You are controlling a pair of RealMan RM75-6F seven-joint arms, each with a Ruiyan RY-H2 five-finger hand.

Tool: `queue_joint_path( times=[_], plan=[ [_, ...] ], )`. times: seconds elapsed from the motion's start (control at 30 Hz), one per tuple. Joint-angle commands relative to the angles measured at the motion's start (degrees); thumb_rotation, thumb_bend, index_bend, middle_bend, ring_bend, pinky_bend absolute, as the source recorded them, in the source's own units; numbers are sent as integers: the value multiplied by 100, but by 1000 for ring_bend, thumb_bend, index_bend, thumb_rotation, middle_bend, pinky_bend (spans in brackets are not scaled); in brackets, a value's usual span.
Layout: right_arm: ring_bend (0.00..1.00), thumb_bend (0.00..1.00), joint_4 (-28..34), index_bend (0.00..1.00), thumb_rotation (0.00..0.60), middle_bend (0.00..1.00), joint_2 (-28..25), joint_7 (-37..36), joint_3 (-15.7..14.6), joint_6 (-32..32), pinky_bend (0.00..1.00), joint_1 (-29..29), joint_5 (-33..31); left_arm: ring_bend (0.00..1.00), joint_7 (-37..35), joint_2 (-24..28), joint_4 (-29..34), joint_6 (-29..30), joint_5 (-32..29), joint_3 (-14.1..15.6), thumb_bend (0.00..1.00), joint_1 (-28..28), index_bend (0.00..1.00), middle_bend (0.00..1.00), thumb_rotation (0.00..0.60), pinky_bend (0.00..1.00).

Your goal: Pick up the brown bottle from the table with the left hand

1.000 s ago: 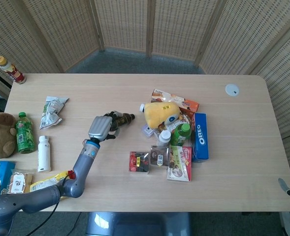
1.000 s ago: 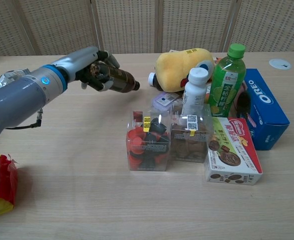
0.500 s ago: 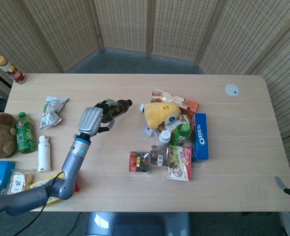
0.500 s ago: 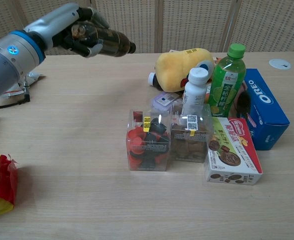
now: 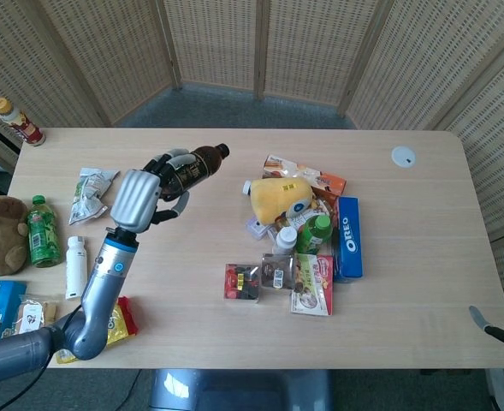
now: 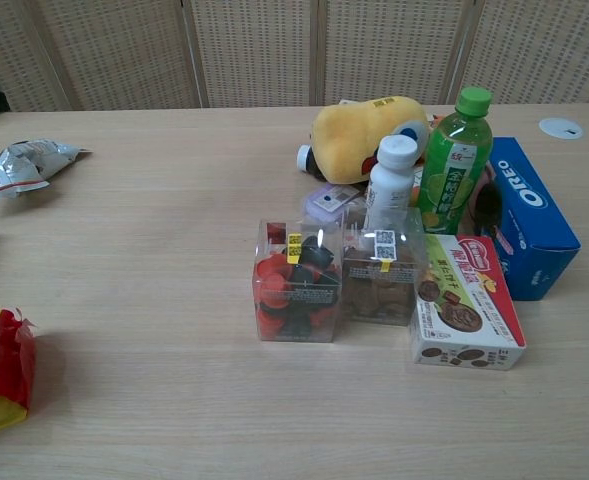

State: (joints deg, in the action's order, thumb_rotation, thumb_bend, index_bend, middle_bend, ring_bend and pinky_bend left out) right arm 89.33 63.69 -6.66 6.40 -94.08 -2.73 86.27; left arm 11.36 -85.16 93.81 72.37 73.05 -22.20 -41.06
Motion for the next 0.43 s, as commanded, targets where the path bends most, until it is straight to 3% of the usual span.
queue_joint_path(
  times=[0.03, 0.2, 0.43],
  plan=[
    [0, 202, -31, 0, 589, 26, 21, -35, -14, -29, 0, -12, 25, 812, 247, 416, 613, 299, 146, -118, 658, 154, 643, 704, 600, 930],
    [0, 204, -80, 0, 582, 26, 44, -108, -47, -111, 0, -55, 77, 809, 404, 750, 1182, 537, 203, -207, 654, 282, 643, 703, 600, 928],
    [0, 203, -92, 0, 585, 26, 51, -136, -82, -163, 0, -85, 130, 809, 397, 925, 1466, 704, 203, -206, 649, 394, 643, 703, 600, 927]
  ],
)
